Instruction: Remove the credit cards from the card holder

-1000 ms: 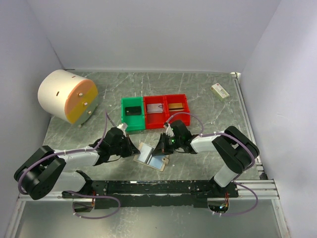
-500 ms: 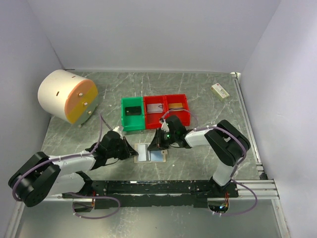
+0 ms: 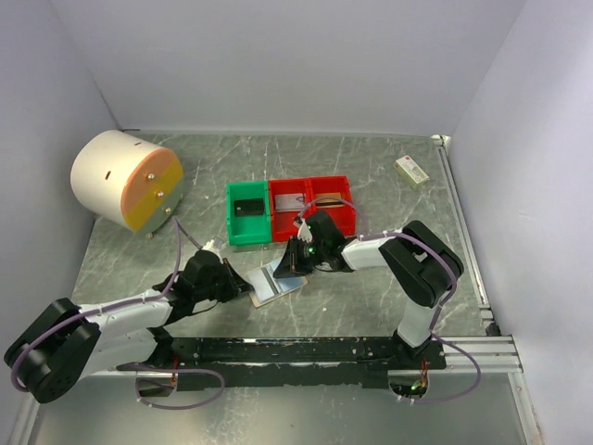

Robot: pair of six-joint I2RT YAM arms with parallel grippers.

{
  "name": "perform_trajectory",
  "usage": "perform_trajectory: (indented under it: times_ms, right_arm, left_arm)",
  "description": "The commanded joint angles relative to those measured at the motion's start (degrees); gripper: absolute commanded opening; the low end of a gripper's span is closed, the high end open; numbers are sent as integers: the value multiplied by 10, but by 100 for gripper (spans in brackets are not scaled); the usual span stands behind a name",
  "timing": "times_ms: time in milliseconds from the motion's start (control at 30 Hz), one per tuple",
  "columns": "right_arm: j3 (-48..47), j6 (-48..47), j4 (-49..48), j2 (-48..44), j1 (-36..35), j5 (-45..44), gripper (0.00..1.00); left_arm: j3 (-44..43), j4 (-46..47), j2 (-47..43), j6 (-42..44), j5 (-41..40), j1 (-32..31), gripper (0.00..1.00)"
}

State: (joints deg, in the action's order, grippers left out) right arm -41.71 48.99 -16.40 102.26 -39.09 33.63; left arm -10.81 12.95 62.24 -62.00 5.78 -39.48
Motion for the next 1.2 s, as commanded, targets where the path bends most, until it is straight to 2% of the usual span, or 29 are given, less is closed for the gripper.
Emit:
perform_trajectory:
  times_ms: [0, 200, 333, 567, 667, 833, 1000, 1167]
  right_arm:
    - [3, -22, 4, 0, 1, 9, 14]
    - [-14, -60, 46, 9, -1, -5, 26]
    - [-15, -75, 58, 13, -4, -4, 26]
    - [11, -31, -19, 31, -5, 60, 16]
    - [14, -22, -31, 25, -4, 58, 8]
    - [13, -29, -7, 8, 4, 29, 1]
    - [34, -19, -27, 9, 24, 53, 0]
    - [43, -31, -7, -2, 32, 44, 0]
  left_arm:
    - [-6, -12, 2, -1, -17, -4, 7]
    - [-18, -1, 27, 9, -3, -4, 7]
    - [-22, 15, 35, 13, 6, -4, 11]
    - [-34, 17, 67, 22, 14, -4, 8]
    - [-39, 5, 75, 23, 10, -5, 7]
    - [-45, -30, 66, 26, -8, -5, 7]
    - [-46, -46, 45, 31, -17, -5, 7]
    - [-43, -44, 41, 34, -16, -4, 7]
